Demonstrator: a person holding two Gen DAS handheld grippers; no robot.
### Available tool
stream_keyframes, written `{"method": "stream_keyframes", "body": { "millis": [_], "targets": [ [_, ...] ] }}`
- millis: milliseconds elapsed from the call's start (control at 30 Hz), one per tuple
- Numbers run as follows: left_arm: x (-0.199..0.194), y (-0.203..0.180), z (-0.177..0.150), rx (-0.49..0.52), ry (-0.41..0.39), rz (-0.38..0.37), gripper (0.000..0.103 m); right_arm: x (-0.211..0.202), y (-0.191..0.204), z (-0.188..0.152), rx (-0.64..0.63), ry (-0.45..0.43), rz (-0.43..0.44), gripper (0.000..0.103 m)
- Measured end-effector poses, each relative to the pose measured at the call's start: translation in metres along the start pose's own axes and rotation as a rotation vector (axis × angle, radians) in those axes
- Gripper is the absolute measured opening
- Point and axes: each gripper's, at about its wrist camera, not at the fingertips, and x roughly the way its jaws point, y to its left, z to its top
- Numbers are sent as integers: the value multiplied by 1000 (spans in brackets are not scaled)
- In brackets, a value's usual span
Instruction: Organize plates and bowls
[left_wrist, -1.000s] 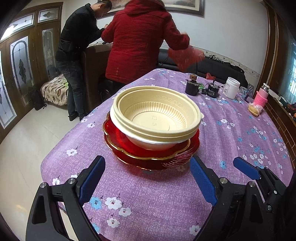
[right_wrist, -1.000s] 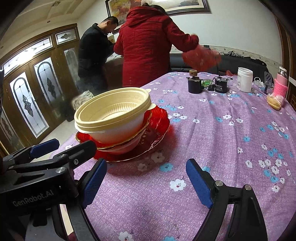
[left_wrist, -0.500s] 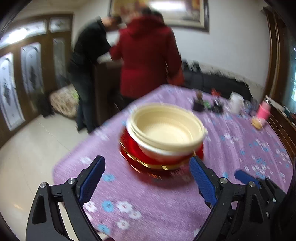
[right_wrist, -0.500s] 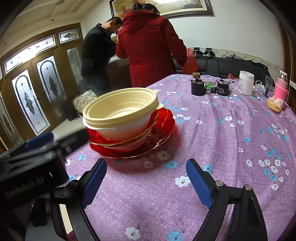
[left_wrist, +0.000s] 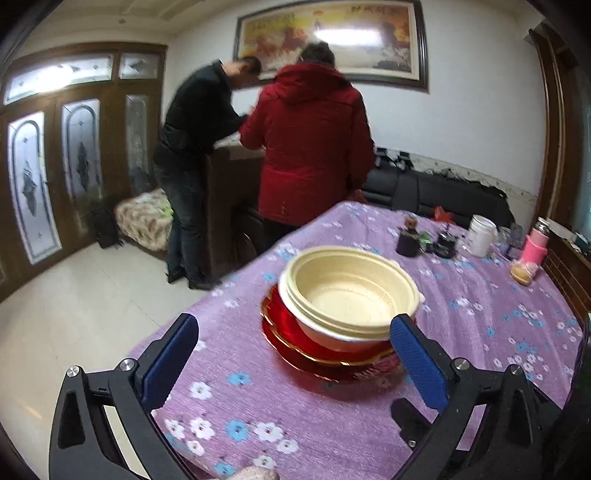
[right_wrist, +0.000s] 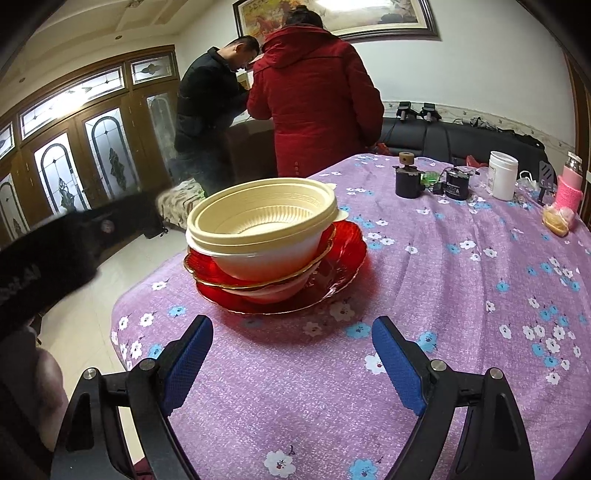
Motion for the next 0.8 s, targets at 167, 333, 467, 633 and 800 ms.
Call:
{"method": "stream_keyframes", "body": {
  "millis": [167, 333, 467, 633, 800],
  "targets": [
    [18, 1, -5, -17, 107, -60, 103, 7, 4, 3, -15, 16, -7, 91],
    [23, 2, -7, -5, 115, -31, 103, 17, 6, 22, -24, 31, -51, 91],
    [25, 5, -5, 0, 103, -10, 103, 24, 8, 28, -16, 41, -31, 91],
    [33, 10, -5, -7, 116, 7, 103, 30, 17, 27, -47, 48, -11, 91],
    [39, 8, -6, 8, 132, -13, 103, 34, 24, 23, -71, 57, -4, 91]
  ]
}}
